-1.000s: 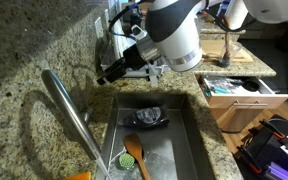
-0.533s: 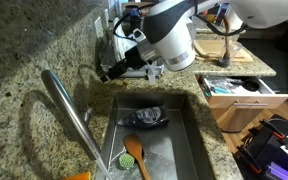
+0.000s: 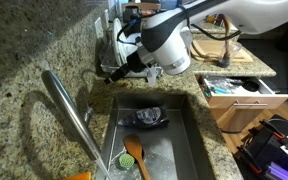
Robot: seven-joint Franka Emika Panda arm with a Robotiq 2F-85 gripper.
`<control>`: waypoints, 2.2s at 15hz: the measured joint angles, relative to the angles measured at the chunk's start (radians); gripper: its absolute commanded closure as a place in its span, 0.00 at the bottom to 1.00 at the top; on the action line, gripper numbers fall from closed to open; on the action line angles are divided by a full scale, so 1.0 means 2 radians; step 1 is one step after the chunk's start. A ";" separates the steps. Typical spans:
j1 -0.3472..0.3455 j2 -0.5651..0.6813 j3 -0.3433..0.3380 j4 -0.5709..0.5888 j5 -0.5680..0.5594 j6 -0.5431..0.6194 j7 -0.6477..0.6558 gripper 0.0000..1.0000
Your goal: Close the tap
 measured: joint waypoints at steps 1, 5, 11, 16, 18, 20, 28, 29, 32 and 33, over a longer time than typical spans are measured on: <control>0.011 0.003 -0.016 0.004 -0.003 0.000 0.012 0.00; 0.023 0.007 -0.027 0.011 -0.005 0.000 0.021 0.00; 0.028 0.010 -0.032 0.014 -0.011 0.000 0.021 0.00; 0.076 0.041 -0.076 0.039 -0.051 0.001 0.024 0.00; 0.082 0.046 -0.080 0.045 -0.053 0.001 0.024 0.00; 0.082 0.046 -0.080 0.047 -0.053 0.001 0.024 0.00; 0.097 0.123 -0.041 0.128 -0.106 0.001 -0.005 0.00; 0.099 0.130 -0.035 0.136 -0.107 0.001 -0.008 0.00; 0.099 0.131 -0.039 0.136 -0.107 0.001 -0.006 0.00; 0.099 0.131 -0.039 0.136 -0.107 0.001 -0.006 0.00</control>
